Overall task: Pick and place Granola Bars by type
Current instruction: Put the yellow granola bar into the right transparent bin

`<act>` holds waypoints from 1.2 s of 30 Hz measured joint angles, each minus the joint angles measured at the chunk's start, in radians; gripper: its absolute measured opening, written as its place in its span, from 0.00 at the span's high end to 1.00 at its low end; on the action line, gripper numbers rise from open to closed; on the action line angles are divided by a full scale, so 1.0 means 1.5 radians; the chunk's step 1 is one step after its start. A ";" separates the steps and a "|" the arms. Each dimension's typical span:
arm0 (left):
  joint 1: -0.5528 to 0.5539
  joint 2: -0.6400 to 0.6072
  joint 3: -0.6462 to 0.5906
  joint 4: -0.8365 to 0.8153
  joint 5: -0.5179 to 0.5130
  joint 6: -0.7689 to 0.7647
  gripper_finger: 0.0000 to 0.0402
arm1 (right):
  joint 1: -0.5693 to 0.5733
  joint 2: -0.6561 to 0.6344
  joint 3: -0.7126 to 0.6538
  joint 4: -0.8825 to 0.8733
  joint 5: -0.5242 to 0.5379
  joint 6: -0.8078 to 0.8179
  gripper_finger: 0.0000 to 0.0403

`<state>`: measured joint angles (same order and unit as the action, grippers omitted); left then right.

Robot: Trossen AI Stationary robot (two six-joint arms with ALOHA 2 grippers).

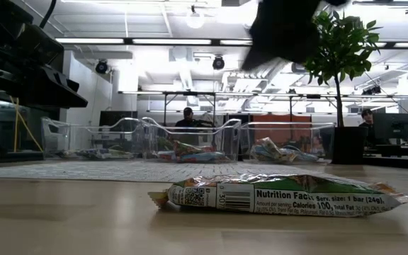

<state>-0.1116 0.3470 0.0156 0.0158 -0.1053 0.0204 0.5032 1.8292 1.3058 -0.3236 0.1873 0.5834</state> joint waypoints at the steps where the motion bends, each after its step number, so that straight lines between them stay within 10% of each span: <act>1: 0.000 0.000 0.000 0.000 0.000 0.000 1.00 | 0.000 0.014 0.007 -0.014 -0.022 -0.005 0.60; 8: 0.000 0.000 0.000 0.000 0.000 0.000 1.00 | -0.017 0.083 0.028 -0.025 -0.158 -0.022 0.60; 36: 0.000 0.000 0.000 0.000 0.000 0.000 1.00 | -0.012 0.152 0.027 -0.048 -0.157 -0.006 0.47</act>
<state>-0.1113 0.3470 0.0155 0.0162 -0.1055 0.0200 0.4847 2.0564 1.3467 -0.3954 -0.0477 0.5746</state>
